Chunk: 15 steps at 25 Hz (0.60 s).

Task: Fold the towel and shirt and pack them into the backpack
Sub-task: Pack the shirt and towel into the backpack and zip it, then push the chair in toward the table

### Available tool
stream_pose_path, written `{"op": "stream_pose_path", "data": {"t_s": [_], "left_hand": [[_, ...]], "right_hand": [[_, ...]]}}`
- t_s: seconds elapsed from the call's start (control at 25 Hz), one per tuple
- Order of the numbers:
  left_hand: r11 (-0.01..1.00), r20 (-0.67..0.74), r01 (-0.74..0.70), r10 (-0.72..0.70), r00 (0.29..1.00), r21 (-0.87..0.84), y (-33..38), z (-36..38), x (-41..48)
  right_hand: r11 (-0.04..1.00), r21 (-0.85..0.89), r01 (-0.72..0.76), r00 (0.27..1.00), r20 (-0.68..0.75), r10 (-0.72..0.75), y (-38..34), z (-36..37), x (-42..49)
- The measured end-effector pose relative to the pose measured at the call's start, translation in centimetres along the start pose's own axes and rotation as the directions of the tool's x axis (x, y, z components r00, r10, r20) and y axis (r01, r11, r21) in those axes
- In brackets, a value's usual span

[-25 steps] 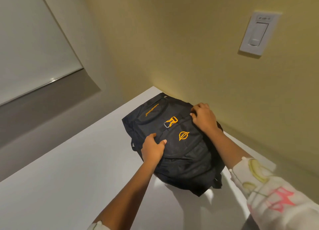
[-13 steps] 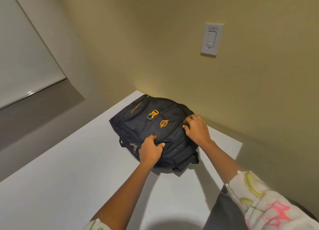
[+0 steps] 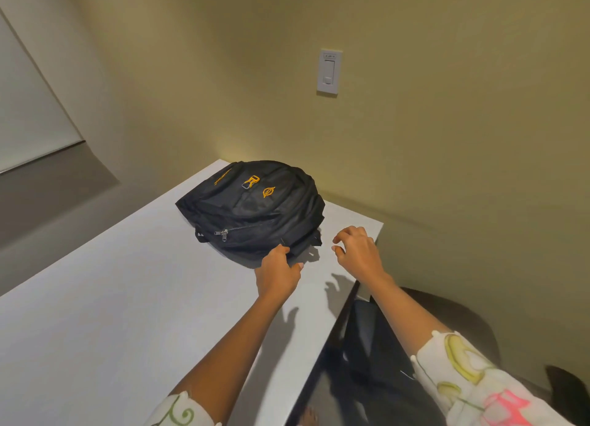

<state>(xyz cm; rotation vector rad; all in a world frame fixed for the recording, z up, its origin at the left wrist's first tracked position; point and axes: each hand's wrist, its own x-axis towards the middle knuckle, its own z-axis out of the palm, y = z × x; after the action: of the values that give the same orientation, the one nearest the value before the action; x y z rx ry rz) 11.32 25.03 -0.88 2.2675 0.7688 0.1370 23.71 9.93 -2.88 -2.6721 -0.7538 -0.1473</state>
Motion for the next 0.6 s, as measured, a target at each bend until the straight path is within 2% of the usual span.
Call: {"op": "stream_pose_path", "data": {"t_s": [0.2, 0.6], "left_hand": [[0.996, 0.05, -0.052, 0.049, 0.998, 0.075, 2.4, 3.1, -4.9], [0.946, 0.181, -0.288, 0.26, 0.948, 0.149, 9.4, 10.2, -14.3]], "right_hand": [[0.999, -0.001, -0.05, 0.999, -0.009, 0.05, 2.1, -2.3, -7.1], [0.996, -0.033, -0.082, 0.997, -0.017, 0.081, 11.0, -7.9, -18.1]]}}
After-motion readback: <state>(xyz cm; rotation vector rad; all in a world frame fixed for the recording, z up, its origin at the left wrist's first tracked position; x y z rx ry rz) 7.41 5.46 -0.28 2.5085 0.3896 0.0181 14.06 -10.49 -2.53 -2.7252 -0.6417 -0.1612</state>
